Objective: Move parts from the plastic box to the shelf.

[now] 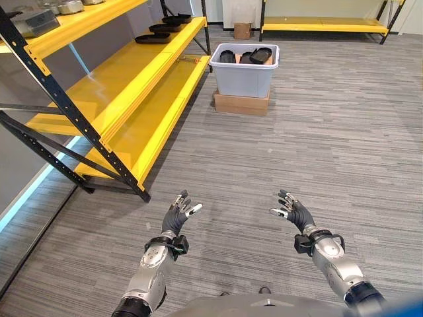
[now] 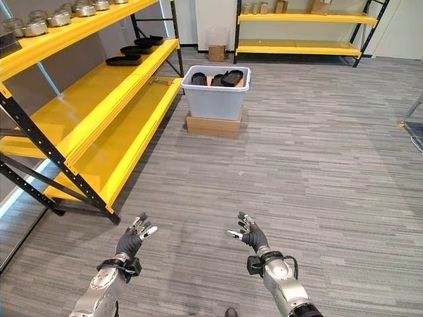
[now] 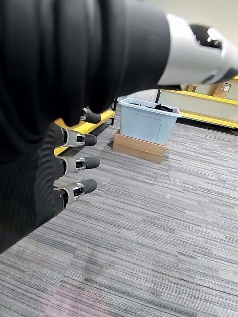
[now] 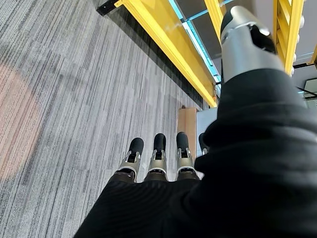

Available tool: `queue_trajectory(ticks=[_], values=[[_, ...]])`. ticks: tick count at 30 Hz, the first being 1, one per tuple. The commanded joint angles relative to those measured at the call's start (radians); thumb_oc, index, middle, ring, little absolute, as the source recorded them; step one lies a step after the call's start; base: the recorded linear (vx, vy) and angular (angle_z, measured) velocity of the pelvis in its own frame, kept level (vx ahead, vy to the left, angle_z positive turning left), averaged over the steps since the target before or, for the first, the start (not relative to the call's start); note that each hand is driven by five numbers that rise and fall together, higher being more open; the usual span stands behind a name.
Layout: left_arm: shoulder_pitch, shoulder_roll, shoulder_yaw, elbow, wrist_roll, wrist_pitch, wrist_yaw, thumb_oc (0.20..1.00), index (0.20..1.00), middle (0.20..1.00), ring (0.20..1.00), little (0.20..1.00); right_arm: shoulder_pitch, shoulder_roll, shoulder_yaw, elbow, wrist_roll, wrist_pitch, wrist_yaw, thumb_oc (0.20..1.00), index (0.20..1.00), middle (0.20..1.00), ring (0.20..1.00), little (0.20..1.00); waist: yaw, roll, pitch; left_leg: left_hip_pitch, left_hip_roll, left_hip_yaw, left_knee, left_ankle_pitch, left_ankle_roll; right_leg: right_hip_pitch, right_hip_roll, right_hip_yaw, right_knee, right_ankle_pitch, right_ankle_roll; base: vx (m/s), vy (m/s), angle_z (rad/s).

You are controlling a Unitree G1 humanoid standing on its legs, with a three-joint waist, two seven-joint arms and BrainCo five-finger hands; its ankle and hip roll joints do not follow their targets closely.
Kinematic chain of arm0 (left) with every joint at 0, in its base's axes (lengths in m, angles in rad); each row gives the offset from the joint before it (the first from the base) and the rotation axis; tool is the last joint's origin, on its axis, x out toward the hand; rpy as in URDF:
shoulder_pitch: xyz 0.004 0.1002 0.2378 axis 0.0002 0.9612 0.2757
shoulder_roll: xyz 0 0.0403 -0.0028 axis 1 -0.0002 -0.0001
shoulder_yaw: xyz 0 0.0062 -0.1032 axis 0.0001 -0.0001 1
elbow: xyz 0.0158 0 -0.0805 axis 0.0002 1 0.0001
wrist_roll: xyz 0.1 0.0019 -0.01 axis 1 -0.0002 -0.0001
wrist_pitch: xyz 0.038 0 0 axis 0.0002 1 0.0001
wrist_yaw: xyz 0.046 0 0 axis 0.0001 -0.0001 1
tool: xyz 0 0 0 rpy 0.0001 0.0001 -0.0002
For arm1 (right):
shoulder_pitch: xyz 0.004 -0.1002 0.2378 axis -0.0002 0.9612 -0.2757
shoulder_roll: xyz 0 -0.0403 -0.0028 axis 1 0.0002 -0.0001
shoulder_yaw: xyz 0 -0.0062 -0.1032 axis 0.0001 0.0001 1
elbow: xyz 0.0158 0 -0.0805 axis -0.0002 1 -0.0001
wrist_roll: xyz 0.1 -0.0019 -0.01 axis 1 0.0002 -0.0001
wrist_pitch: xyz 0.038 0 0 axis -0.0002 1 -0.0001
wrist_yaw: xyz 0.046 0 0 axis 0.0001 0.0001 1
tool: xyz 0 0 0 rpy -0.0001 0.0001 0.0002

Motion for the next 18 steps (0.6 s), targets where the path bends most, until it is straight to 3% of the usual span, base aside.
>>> queue_trajectory(ticks=[1, 18], values=[[-0.017, 0.037, 0.000, -0.029, -0.013, -0.046, -0.003, 1.000, 1.000, 1.000, 1.000, 1.000, -0.026, 0.025, 0.019, -0.041, 0.028, -0.043, 0.007, 1.000, 1.000, 1.000, 1.000, 1.000, 0.007, -0.051, -0.041, -0.053, 0.066, -0.103, -0.019, 0.057, -0.053, -0.023, -0.096, 0.030, 0.026, 0.019, 0.101, 0.00, 0.000, 0.00], [-0.018, 0.036, -0.005, -0.023, -0.010, -0.040, -0.006, 1.000, 1.000, 1.000, 1.000, 1.000, -0.021, 0.029, 0.022, -0.046, 0.026, -0.039, 0.011, 1.000, 1.000, 1.000, 1.000, 1.000, 0.006, -0.048, -0.037, -0.046, 0.069, -0.101, -0.019, 0.053, -0.053, -0.017, -0.097, 0.029, 0.029, 0.012, 0.100, 0.00, 0.000, 0.00]])
